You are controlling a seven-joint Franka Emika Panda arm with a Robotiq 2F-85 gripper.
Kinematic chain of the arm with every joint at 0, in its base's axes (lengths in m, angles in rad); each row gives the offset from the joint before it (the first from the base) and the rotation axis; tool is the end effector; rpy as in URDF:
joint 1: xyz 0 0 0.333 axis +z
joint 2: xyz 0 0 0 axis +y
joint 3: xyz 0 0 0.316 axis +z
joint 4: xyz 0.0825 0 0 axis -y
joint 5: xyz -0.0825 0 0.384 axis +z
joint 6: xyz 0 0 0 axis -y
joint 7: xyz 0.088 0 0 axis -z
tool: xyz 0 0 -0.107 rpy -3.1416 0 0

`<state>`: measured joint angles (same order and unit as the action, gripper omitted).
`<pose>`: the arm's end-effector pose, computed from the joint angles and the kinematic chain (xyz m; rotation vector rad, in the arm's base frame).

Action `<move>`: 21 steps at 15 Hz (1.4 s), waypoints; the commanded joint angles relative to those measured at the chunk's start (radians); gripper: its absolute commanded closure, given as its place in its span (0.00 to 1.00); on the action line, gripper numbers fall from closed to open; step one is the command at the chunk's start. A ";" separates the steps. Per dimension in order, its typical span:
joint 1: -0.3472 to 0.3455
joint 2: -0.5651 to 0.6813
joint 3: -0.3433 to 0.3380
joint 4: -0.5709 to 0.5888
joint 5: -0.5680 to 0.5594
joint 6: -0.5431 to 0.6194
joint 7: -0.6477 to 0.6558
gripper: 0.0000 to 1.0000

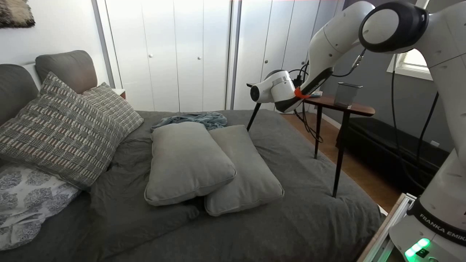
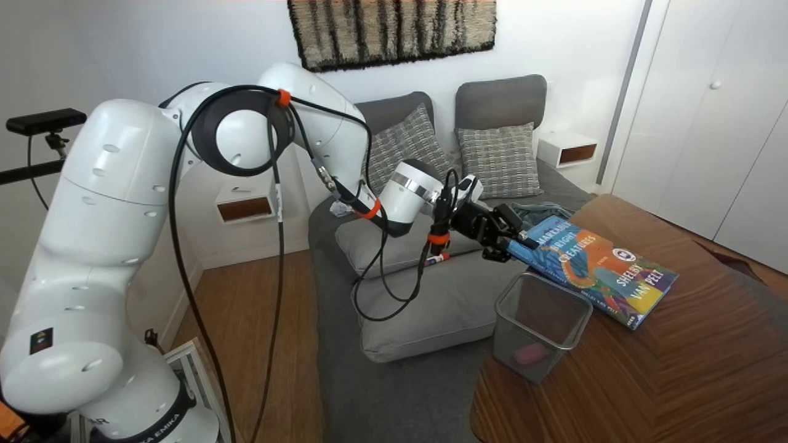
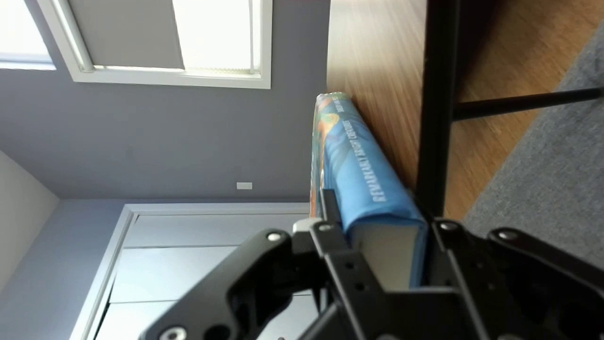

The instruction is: Put the book on the pillow

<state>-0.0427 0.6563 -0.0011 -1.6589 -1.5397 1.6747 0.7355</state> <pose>0.6621 -0.1263 0.2645 1.6632 0.0139 0.0055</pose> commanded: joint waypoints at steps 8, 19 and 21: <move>0.163 -0.166 0.008 -0.107 -0.156 -0.081 0.091 0.90; 0.129 -0.508 0.140 -0.347 -0.032 0.481 0.068 0.90; 0.109 -0.514 0.116 -0.374 -0.037 0.610 -0.002 0.90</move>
<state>0.1056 0.2153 0.1333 -1.9585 -1.5759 2.1333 0.8042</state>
